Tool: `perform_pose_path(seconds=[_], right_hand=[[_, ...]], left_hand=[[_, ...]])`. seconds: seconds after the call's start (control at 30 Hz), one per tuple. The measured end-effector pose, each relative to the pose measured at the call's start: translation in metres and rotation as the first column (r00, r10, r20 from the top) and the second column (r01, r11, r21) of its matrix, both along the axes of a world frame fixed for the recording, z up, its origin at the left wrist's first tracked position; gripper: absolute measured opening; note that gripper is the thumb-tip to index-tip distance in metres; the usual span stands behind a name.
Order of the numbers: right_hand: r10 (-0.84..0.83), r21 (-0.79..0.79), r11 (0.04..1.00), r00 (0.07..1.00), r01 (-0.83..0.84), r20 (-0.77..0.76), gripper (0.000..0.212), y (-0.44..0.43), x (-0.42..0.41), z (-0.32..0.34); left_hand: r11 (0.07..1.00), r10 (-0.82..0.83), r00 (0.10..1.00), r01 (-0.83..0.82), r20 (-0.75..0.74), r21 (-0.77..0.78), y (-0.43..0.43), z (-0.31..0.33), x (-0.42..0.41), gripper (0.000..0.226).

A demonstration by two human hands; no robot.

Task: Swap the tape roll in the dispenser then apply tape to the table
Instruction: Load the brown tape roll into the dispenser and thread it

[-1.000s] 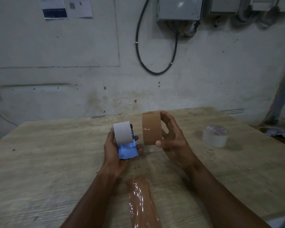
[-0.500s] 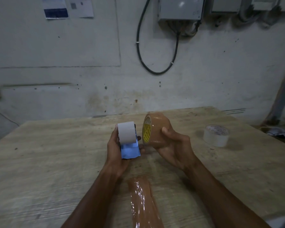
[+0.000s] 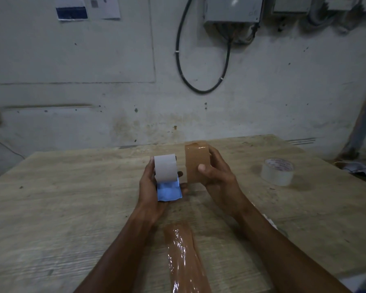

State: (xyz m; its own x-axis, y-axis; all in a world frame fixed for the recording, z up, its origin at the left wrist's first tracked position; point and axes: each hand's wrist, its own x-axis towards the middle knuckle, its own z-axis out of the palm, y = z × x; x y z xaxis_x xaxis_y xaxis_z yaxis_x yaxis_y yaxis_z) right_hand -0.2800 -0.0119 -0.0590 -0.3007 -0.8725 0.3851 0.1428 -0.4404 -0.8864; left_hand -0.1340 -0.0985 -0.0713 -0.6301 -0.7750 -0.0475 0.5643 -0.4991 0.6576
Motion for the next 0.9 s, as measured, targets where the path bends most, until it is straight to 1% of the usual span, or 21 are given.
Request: perform_pose_path(seconds=[0.07,0.17,0.3,0.4,0.53,0.6,0.67,0.73,0.8,0.9], right_hand=[[0.01,0.011,1.0,1.0,-0.01,0.016,0.075,-0.001,-0.001,-0.001],[0.033,0.033,0.999,0.999,-0.033,0.001,0.069,-0.001,0.0,-0.002],[0.03,0.047,0.998,0.999,-0.03,-0.009,0.064,-0.002,0.003,-0.004],[0.018,0.063,0.998,0.999,-0.015,-0.038,0.066,-0.003,0.005,-0.004],[-0.025,0.1,0.994,0.996,0.033,-0.081,0.062,-0.004,0.005,-0.003],[-0.017,0.118,0.993,0.996,0.027,-0.082,0.06,-0.003,0.007,-0.002],[0.01,0.12,0.993,0.995,0.002,-0.097,0.058,-0.002,0.011,-0.002],[0.038,0.12,0.992,0.995,-0.028,-0.087,0.059,-0.001,0.013,-0.002],[0.06,0.127,0.99,0.998,-0.056,-0.024,0.062,-0.003,0.015,-0.005],[0.063,0.131,0.989,0.998,-0.067,0.031,0.06,-0.006,0.015,-0.008]], left_hand=[[1.0,0.014,1.0,-0.014,-0.01,0.007,0.001,0.001,0.0,0.056],[0.999,0.03,1.0,-0.03,0.002,-0.022,0.003,0.001,-0.001,0.048],[0.998,0.022,0.999,-0.02,0.024,-0.06,0.001,-0.001,-0.002,0.055],[0.993,0.059,0.998,-0.055,0.034,-0.105,0.0,0.0,0.0,0.05],[0.986,0.077,0.995,-0.068,0.058,-0.152,0.003,0.001,0.0,0.04],[0.981,0.091,0.992,-0.075,0.082,-0.18,0.004,0.001,-0.001,0.037],[0.982,0.071,0.993,-0.053,0.094,-0.182,0.004,0.001,-0.001,0.043],[0.981,0.081,0.989,-0.056,0.128,-0.188,0.004,-0.001,0.0,0.056],[0.978,0.091,0.984,-0.058,0.156,-0.2,0.003,-0.002,-0.001,0.065],[0.97,0.121,0.972,-0.073,0.203,-0.232,-0.001,-0.006,-0.003,0.07]])
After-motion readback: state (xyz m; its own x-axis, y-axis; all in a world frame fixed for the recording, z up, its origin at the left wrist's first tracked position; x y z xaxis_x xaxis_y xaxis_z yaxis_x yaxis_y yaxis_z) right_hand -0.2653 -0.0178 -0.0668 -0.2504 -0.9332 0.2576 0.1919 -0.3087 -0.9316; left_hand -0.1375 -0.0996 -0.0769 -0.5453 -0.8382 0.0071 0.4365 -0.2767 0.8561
